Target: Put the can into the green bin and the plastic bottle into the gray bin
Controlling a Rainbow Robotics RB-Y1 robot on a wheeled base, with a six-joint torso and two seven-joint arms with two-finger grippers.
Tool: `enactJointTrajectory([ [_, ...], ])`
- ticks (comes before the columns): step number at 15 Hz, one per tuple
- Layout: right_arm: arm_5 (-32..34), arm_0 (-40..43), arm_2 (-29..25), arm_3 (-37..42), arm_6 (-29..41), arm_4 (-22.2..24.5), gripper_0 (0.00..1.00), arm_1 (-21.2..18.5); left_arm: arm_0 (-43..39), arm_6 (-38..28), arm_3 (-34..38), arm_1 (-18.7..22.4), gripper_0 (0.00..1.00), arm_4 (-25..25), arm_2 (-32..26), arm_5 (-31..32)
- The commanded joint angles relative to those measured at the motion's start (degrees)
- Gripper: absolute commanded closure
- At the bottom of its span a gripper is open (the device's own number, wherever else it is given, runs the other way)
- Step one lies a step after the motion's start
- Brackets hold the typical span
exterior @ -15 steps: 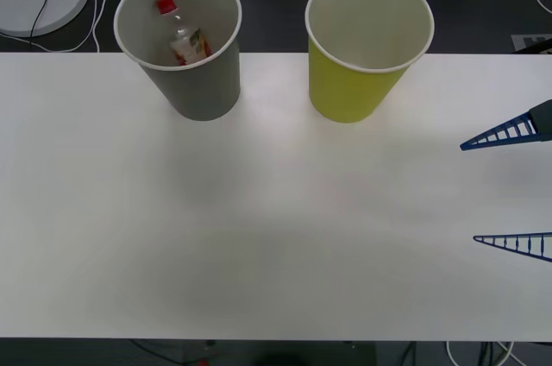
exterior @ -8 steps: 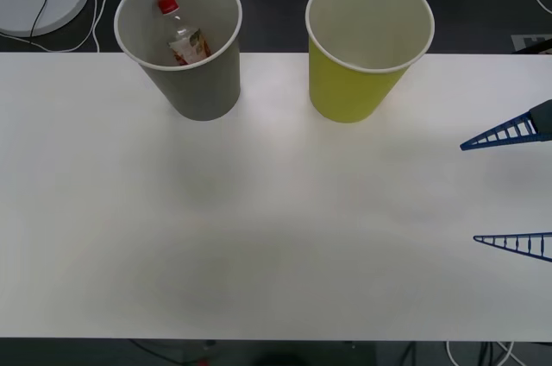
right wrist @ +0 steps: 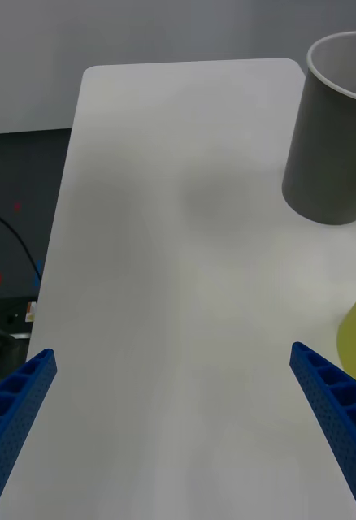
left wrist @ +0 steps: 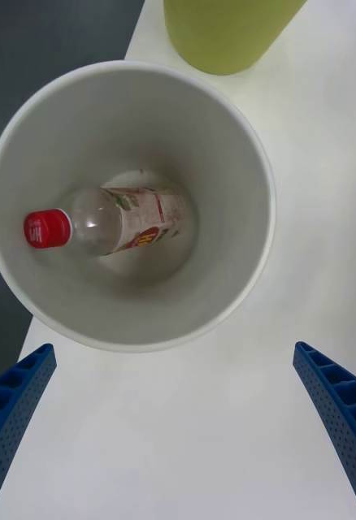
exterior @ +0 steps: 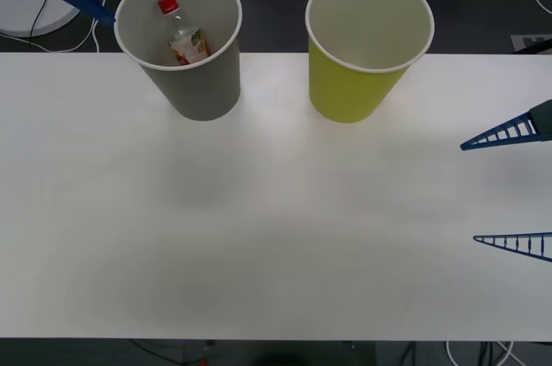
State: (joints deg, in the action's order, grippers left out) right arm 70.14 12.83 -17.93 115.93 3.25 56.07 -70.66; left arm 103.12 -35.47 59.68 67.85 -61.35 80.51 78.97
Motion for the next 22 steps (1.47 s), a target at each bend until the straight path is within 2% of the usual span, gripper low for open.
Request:
enactJointTrajectory([
  [1,0.0,0.0,0.0,0.0,0.0,0.0,0.00,0.0,-2.1,1.5,4.7,5.3,0.00,2.6,0.0,-0.7],
  [5,0.0,0.0,0.0,0.0,0.0,0.0,0.00,0.0,-7.1,9.3,4.8,9.4,0.00,9.1,0.0,-2.2],
  [9,0.0,0.0,0.0,0.0,0.0,0.0,0.00,0.0,-9.8,13.1,4.2,10.8,0.00,12.6,0.0,-2.3],
  [11,0.0,0.0,0.0,0.0,0.0,0.0,0.00,0.0,-10.0,13.8,4.0,11.0,0.00,12.5,0.0,-2.2],
  [13,0.0,0.0,0.0,0.0,0.0,0.0,0.00,0.0,-10.0,14.6,1.2,9.8,0.00,13.1,0.0,-0.4],
  [17,0.0,0.0,0.0,0.0,0.0,0.0,0.00,0.0,-10.0,21.5,-10.1,4.5,0.00,14.2,-0.1,3.8],
  [19,0.0,0.0,0.0,0.0,0.0,0.0,0.00,0.0,-10.0,21.9,-11.0,4.1,0.00,14.5,-0.1,4.4],
  [22,0.0,0.0,0.0,0.0,0.0,0.0,0.00,0.0,-10.8,21.2,-7.9,5.8,0.00,16.2,-0.1,3.6],
])
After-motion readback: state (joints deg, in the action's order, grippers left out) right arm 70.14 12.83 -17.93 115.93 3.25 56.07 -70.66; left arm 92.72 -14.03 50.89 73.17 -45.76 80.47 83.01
